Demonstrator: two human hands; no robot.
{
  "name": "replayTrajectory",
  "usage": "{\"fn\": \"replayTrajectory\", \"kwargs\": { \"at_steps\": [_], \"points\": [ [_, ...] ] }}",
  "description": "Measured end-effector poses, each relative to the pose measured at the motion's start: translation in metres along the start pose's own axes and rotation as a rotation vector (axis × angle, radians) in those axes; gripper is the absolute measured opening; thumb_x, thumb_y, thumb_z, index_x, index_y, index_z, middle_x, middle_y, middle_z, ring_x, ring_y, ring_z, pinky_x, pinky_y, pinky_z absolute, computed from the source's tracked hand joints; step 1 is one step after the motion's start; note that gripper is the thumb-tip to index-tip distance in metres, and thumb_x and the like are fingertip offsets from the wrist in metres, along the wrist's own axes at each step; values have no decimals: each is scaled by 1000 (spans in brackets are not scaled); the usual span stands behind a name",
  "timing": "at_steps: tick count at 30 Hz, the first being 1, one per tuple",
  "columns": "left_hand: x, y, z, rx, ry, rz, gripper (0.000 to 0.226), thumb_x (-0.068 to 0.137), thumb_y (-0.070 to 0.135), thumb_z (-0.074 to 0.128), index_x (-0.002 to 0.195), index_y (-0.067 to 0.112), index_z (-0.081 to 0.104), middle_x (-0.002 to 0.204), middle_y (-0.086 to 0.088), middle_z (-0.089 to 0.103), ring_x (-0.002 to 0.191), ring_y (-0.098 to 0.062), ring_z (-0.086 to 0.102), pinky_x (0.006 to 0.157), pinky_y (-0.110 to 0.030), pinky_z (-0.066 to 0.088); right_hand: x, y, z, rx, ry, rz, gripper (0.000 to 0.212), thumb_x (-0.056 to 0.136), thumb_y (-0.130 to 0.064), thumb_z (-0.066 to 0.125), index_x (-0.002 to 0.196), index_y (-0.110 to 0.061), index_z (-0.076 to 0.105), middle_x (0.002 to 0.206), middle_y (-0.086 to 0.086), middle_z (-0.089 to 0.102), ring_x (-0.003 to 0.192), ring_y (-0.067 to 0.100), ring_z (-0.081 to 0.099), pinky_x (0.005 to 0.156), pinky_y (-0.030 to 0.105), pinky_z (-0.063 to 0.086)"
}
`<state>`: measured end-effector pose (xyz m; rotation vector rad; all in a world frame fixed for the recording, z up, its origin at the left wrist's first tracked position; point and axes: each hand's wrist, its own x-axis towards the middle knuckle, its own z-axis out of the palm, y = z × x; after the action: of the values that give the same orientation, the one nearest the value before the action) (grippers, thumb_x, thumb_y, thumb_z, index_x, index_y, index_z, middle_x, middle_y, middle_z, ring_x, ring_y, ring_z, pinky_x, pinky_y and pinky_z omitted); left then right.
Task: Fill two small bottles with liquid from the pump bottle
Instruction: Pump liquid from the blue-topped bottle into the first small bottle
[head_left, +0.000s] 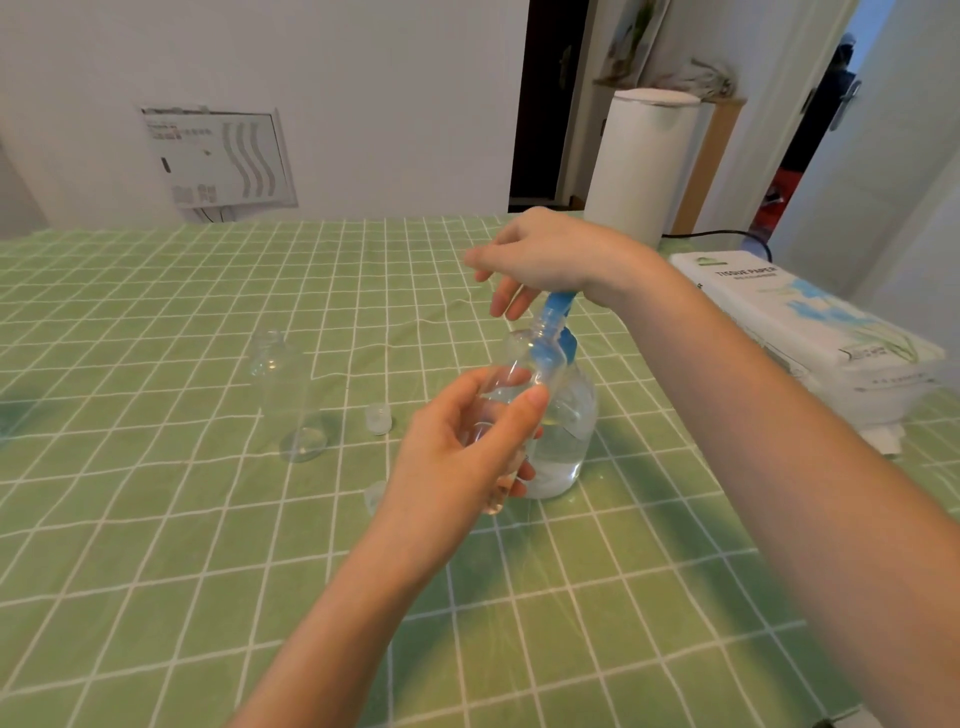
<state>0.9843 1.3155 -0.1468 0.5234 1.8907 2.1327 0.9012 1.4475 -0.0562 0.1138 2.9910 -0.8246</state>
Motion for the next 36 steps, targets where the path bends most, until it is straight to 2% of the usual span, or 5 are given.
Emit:
{"fn": "replayTrajectory", "kwargs": {
  "at_steps": [4, 10, 17, 28, 36],
  "points": [
    [0, 1, -1, -8, -1, -7, 39, 64, 45, 62, 98, 24, 65, 64, 6, 65, 53, -12, 56, 43, -16, 42, 3, -6, 2, 25, 6, 35, 45, 97, -47, 40, 108, -10, 64, 84, 5, 75, 90, 23, 72, 68, 27, 49],
    [4, 6, -6, 4, -42, -28, 39, 66, 42, 63, 98, 20, 65, 66, 4, 66, 50, -10, 57, 42, -16, 42, 7, -6, 8, -59, -46, 48, 46, 98, -44, 41, 108, -6, 65, 91, 9, 74, 95, 28, 70, 91, 37, 51],
    [8, 7, -13, 26, -88, -47, 46, 62, 50, 64, 99, 24, 66, 71, 3, 68, 51, -10, 59, 43, -18, 43, 6, -5, 9, -62, -32, 40, 43, 98, -39, 42, 110, -4, 64, 98, 11, 72, 97, 29, 69, 92, 39, 52],
    [6, -2, -9, -51, -85, -53, 45, 65, 42, 63, 103, 18, 65, 68, 1, 67, 49, -11, 57, 44, -18, 45, 7, -1, 14, -65, -82, 67, 41, 98, -37, 41, 109, -5, 65, 94, 10, 72, 100, 29, 68, 88, 36, 50],
    [2, -7, -9, -56, -84, -66, 40, 67, 42, 63, 101, 20, 65, 69, 0, 67, 50, -12, 57, 45, -19, 46, 8, 3, 21, -78, -61, 56, 45, 99, -39, 40, 114, -3, 61, 104, 13, 70, 98, 27, 67, 93, 37, 50]
  ]
}}
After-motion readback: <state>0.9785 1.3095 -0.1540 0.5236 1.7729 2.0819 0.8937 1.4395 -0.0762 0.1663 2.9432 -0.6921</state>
